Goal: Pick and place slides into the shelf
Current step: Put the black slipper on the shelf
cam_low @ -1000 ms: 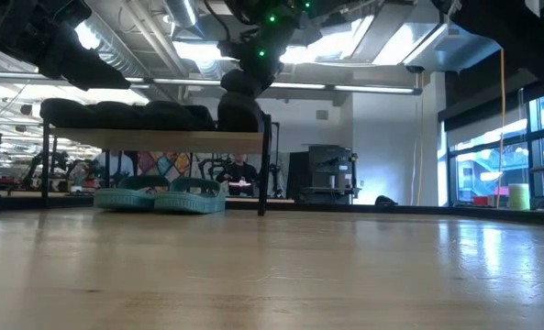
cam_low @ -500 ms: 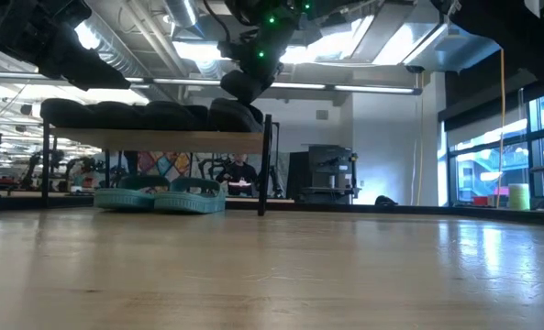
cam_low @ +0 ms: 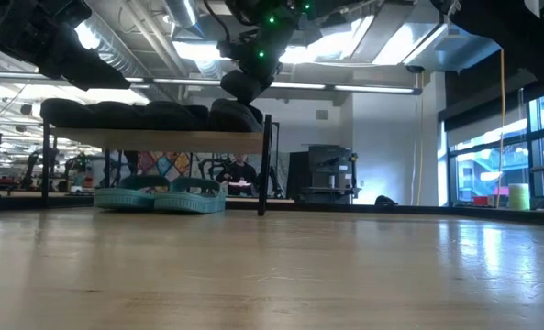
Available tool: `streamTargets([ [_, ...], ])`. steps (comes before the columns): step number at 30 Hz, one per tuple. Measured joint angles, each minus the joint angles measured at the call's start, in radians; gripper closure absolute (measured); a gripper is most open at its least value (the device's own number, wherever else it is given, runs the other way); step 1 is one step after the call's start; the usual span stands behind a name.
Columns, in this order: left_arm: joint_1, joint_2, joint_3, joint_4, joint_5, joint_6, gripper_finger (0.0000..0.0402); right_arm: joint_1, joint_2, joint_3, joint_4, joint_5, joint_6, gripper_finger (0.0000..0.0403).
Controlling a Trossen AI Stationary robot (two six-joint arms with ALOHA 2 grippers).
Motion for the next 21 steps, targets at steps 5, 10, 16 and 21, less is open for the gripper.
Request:
streamTargets([
  [5, 0.000, 0.000, 0.000, 0.000, 0.000, 0.000, 0.0225, 0.000, 0.000, 0.000, 0.000, -0.001, 0.006, 0.0333],
  [10, 0.000, 0.000, 0.000, 0.000, 0.000, 0.000, 0.0225, 0.000, 0.000, 0.000, 0.001, -0.001, 0.023, 0.0333],
  [16, 0.000, 0.000, 0.000, 0.000, 0.000, 0.000, 0.0225, 0.000, 0.000, 0.000, 0.001, -0.001, 0.011, 0.0323],
  [21, 0.000, 0.000, 0.000, 0.000, 0.000, 0.000, 0.0225, 0.001, 0.000, 0.000, 0.002, -0.002, 0.011, 0.0275],
])
